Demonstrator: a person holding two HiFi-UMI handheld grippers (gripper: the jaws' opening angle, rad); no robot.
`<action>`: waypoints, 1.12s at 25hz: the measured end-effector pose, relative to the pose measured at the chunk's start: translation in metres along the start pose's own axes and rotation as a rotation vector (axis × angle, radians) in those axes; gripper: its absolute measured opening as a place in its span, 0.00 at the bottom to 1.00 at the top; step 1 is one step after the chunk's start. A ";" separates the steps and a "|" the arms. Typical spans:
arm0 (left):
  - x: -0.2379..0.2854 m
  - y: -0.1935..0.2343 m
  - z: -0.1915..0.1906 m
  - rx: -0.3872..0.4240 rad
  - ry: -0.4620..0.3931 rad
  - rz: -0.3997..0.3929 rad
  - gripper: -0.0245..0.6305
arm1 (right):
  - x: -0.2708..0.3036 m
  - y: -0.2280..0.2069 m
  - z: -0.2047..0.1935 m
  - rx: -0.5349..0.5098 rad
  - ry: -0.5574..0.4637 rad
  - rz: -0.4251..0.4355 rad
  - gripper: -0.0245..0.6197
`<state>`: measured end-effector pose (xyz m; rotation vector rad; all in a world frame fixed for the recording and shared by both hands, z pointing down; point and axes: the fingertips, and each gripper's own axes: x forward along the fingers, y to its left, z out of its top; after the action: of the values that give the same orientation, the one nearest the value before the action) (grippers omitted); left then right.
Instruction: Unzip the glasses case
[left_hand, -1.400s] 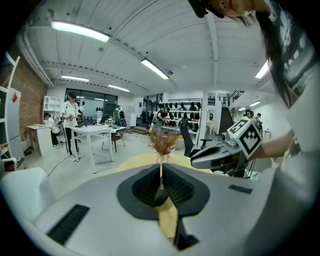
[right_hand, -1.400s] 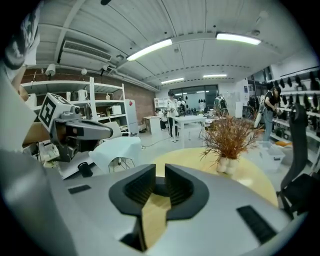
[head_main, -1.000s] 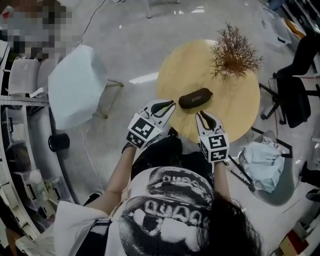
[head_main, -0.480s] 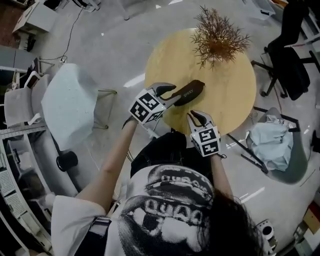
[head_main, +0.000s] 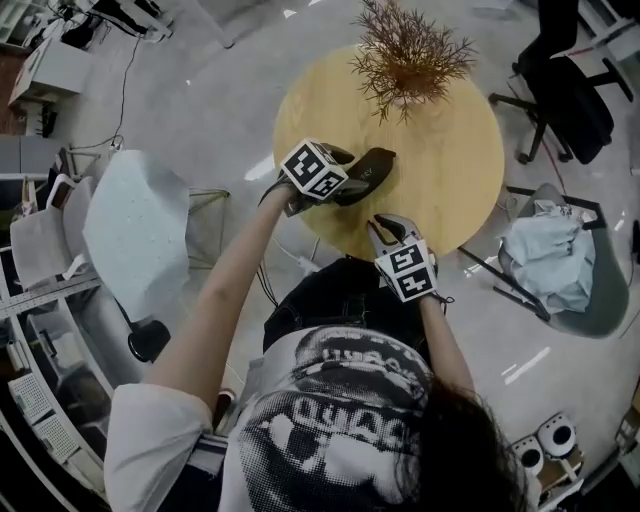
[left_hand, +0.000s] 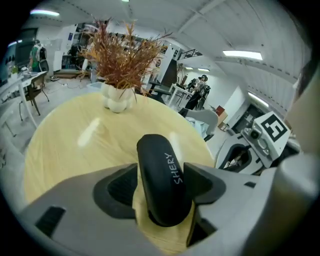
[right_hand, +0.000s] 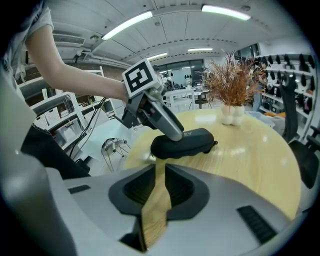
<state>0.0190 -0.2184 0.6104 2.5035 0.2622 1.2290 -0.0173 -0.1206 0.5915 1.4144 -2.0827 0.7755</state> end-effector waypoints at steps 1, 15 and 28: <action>0.003 -0.001 -0.001 -0.016 0.016 -0.019 0.49 | 0.000 0.001 -0.002 0.001 0.006 0.001 0.13; -0.001 0.018 -0.016 -0.559 -0.147 -0.011 0.47 | 0.021 0.000 -0.007 -0.020 0.051 0.006 0.14; 0.000 0.021 -0.028 -0.879 -0.269 -0.015 0.50 | 0.076 0.004 -0.011 0.074 0.129 -0.046 0.22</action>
<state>-0.0026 -0.2320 0.6341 1.8369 -0.2764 0.7392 -0.0453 -0.1616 0.6503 1.4075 -1.9353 0.9089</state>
